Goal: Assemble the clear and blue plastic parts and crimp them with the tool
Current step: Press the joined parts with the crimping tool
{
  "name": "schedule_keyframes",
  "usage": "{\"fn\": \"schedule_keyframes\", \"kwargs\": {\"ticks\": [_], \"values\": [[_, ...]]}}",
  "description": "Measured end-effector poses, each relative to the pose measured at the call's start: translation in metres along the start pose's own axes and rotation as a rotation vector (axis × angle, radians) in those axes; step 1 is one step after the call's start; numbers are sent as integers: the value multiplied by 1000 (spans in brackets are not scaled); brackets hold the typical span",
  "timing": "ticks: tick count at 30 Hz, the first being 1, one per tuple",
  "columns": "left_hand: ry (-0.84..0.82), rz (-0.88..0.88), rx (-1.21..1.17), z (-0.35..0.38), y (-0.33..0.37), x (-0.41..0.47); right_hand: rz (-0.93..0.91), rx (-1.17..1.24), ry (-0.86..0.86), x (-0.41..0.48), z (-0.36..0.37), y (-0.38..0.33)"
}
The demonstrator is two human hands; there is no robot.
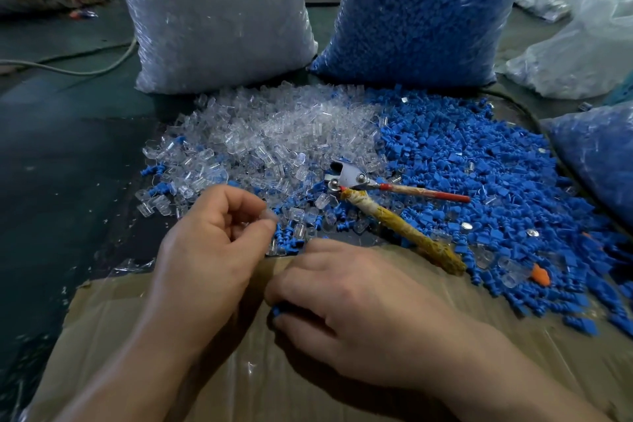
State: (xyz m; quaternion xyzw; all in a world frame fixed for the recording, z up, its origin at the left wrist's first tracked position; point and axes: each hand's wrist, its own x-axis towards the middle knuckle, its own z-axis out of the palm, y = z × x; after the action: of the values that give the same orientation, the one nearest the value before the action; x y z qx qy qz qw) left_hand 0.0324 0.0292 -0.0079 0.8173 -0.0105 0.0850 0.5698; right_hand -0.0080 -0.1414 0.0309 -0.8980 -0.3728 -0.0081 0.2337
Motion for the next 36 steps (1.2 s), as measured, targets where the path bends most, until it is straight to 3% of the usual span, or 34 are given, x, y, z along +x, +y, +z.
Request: {"fn": "schedule_keyframes", "kwargs": {"ticks": [3,7,9,18,23,30,36], "values": [[-69,-29,-94,0,5,-2,94,108,95,-3,-4,2],[-226,-99,-305,-3,13,-6,451,439,390,-7,-12,20],[-305,-118,-381,-2,15,-7,557,613,457,-7,-11,24],[-343,-194,-479,3,22,-11,448,525,328,-8,-10,20],[-362,-231,-524,0,27,-11,476,548,359,-8,-8,18],[-368,-268,-549,-1,28,-11,300,246,436,-6,-8,12],[-410,-297,-560,-2,25,-10,360,321,438,-8,-7,14]]}}
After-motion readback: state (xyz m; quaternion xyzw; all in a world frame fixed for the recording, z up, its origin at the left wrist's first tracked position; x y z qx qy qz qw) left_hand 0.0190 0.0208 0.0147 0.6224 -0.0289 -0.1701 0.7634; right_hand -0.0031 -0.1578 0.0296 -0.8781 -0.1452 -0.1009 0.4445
